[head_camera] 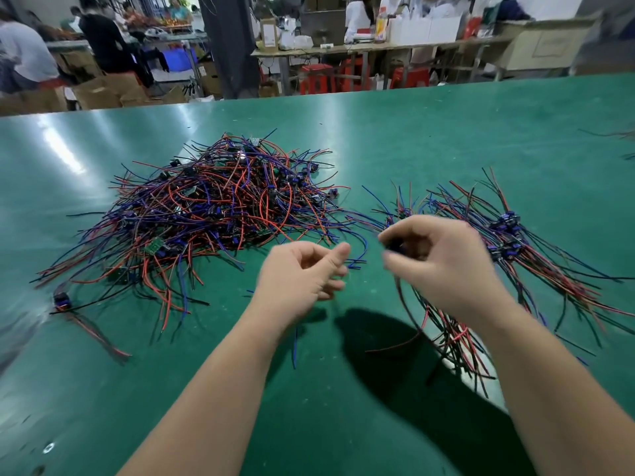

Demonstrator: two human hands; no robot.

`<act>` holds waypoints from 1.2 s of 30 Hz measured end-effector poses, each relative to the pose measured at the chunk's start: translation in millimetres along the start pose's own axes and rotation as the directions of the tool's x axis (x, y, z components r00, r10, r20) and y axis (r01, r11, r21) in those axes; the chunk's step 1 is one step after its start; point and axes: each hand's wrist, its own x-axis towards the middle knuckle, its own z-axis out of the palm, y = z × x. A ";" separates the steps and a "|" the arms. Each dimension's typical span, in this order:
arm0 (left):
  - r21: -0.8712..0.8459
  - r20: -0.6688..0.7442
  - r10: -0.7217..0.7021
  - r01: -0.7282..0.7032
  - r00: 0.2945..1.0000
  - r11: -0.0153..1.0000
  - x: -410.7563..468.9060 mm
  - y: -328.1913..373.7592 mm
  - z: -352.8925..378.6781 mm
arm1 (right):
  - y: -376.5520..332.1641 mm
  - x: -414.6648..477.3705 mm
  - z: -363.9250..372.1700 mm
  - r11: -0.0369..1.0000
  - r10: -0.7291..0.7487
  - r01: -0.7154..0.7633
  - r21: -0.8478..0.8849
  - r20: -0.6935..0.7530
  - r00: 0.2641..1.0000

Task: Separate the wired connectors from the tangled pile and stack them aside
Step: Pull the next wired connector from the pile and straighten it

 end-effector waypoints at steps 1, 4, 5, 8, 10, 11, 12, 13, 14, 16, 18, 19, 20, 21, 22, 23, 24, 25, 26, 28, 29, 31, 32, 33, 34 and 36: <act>0.164 -0.122 0.084 -0.064 0.989 0.984 4.6 -1.7 -8.3 | 2.0 3.1 -8.8 0.999 0.040 -0.040 -0.013 -0.068 0.997; 0.627 -0.358 0.370 -0.073 0.857 0.775 13.2 -6.2 -39.1 | 11.7 9.8 -36.6 0.972 0.112 -0.157 -0.176 -0.241 0.964; 0.697 -0.391 0.394 -0.012 0.832 0.717 15.8 -10.4 -48.2 | 15.2 10.5 -43.8 0.945 0.137 -0.204 -0.255 -0.258 0.956; 0.745 -0.496 0.210 0.289 0.842 0.602 21.4 -24.0 -67.5 | 26.2 11.1 -53.0 0.786 0.316 -0.339 -0.517 -0.136 0.939; 0.731 -0.522 0.024 0.433 0.852 0.528 22.2 -28.5 -72.8 | 30.0 9.8 -51.8 0.683 0.479 -0.372 -0.628 0.001 0.878; 0.730 -0.521 -0.033 0.465 0.853 0.502 23.0 -30.4 -74.5 | 30.2 9.2 -51.2 0.658 0.519 -0.373 -0.654 0.036 0.854; 0.741 -0.513 -0.052 0.472 0.857 0.478 23.8 -32.3 -75.7 | 29.6 9.6 -51.5 0.652 0.523 -0.368 -0.663 0.042 0.851; 0.760 -0.505 -0.040 0.466 0.862 0.454 24.7 -33.5 -76.6 | 28.8 10.2 -52.3 0.670 0.486 -0.356 -0.651 0.022 0.873; 0.782 -0.497 -0.007 0.452 0.868 0.429 25.8 -34.2 -77.1 | 27.4 10.5 -52.9 0.706 0.423 -0.342 -0.621 -0.017 0.906; 0.810 -0.488 0.064 0.425 0.870 0.405 26.4 -32.5 -76.6 | 21.7 10.1 -52.2 0.815 0.301 -0.315 -0.486 -0.110 0.947; 0.797 -0.481 0.098 0.388 0.871 0.463 26.3 -29.9 -76.2 | 14.1 10.5 -48.1 0.894 0.245 -0.289 -0.343 -0.167 0.955; 0.772 -0.485 0.109 0.366 0.868 0.520 25.5 -28.5 -75.4 | 11.1 10.3 -45.4 0.914 0.235 -0.279 -0.293 -0.176 0.956; 0.734 -0.495 0.115 0.344 0.861 0.586 24.0 -26.9 -74.4 | 9.2 10.2 -42.4 0.928 0.231 -0.271 -0.254 -0.178 0.957; 0.689 -0.509 0.123 0.318 0.852 0.651 22.7 -25.9 -73.6 | 7.8 9.8 -39.6 0.938 0.231 -0.266 -0.220 -0.175 0.957; 0.653 -0.521 0.142 0.286 0.841 0.701 22.0 -25.5 -73.4 | 7.6 9.6 -36.9 0.947 0.232 -0.262 -0.185 -0.167 0.958; 0.636 -0.531 0.179 0.250 0.828 0.730 21.8 -25.3 -73.7 | 7.3 9.2 -34.5 0.955 0.237 -0.260 -0.145 -0.157 0.959; 0.632 -0.538 0.230 0.208 0.811 0.746 21.9 -25.1 -74.1 | 6.9 9.1 -32.2 0.962 0.240 -0.255 -0.099 -0.145 0.960; 0.629 -0.543 0.292 0.151 0.787 0.762 21.9 -24.4 -74.3 | 6.2 9.1 -30.3 0.967 0.241 -0.249 -0.053 -0.133 0.961; 0.617 -0.551 0.360 0.076 0.753 0.783 21.9 -23.0 -74.3 | 6.0 9.1 -28.4 0.970 0.239 -0.241 -0.008 -0.120 0.964; 0.581 -0.568 0.498 -0.109 0.656 0.807 20.2 -16.4 -71.7 | 4.9 8.7 -23.9 0.967 0.245 -0.240 0.082 -0.062 0.968; 0.576 -0.566 0.566 -0.204 0.599 0.792 18.1 -11.4 -68.0 | 3.7 8.1 -21.0 0.961 0.251 -0.247 0.125 -0.014 0.968; 0.600 -0.519 0.696 -0.369 0.495 0.710 12.1 -0.8 -54.9 | 2.3 5.9 -13.6 0.945 0.248 -0.263 0.196 0.100 0.964; 0.613 -0.476 0.752 -0.441 0.456 0.655 8.2 3.4 -45.9 | 1.7 4.0 -9.2 0.939 0.230 -0.262 0.221 0.161 0.960; 0.615 -0.420 0.799 -0.512 0.431 0.600 3.5 6.7 -35.7 | 1.1 2.3 -4.4 0.935 0.209 -0.262 0.240 0.224 0.952; 0.604 -0.352 0.837 -0.581 0.419 0.545 -2.7 9.1 -23.8 | 0.2 0.9 1.0 0.932 0.189 -0.265 0.249 0.291 0.938; 0.565 -0.181 0.894 -0.701 0.409 0.435 -17.1 9.5 1.1 | -3.6 -2.2 10.9 0.925 0.143 -0.264 0.274 0.394 0.908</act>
